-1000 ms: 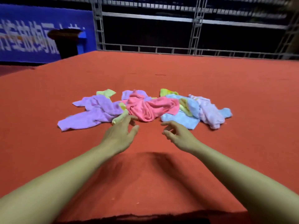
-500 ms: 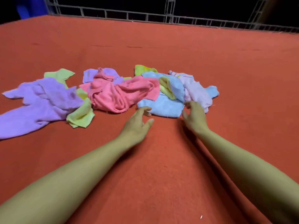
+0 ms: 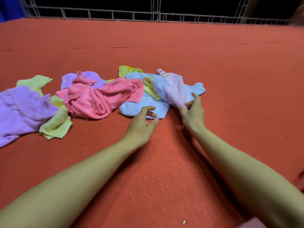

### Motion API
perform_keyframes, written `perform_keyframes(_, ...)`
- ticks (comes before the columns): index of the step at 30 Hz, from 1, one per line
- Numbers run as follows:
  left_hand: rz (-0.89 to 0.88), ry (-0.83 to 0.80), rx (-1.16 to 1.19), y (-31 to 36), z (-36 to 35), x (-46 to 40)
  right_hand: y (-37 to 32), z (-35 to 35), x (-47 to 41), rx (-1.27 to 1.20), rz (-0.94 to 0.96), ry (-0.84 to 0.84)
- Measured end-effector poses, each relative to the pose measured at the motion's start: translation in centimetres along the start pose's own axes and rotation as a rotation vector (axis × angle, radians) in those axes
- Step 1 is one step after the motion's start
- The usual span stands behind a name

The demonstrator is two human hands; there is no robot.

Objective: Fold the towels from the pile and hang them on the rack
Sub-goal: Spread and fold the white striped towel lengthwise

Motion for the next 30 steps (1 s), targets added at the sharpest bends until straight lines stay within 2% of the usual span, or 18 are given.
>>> perform_keyframes(5,0.006,-0.022,-0.015,2.1,1.3,4.5,-4.1,2.0,9.6,-0.310,-0.051,-0.120)
perform_keyframes(11,-0.051,-0.198,0.080,4.4,1.5,16.3,-8.0,3.1,21.5,-0.513,-0.181,-0.289)
perform_keyframes(14,-0.067,-0.078,0.044,4.2,3.9,20.8,-10.1,2.5,26.6,-0.536,-0.218,-0.393)
perform_keyframes(16,-0.069,0.034,0.104,3.8,6.4,23.0,-11.8,1.8,29.5,-0.550,-0.211,-0.446)
perform_keyframes(18,-0.081,0.103,0.194,3.5,8.5,24.8,-13.9,0.8,31.7,-0.573,-0.166,-0.521)
perform_keyframes(22,-0.088,0.169,0.178,4.2,12.5,27.0,-17.1,-1.4,33.8,-0.559,-0.023,-0.680)
perform_keyframes(27,-0.064,0.249,0.083,2.7,19.3,27.3,-16.7,-0.7,31.1,-0.488,0.095,-0.596)
perform_keyframes(30,0.033,0.197,-0.101,1.8,22.9,26.8,-13.6,0.2,27.3,-0.265,0.184,-0.481)
Point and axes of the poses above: each hand's wrist, its own x-axis away from the middle knuckle, its own z-axis out of the back of the hand, y = z × x, the point moved 9 cm from there along -x, towards the middle knuckle, and after that the axes turned 2 degrees about z, right-handed, at the moved point
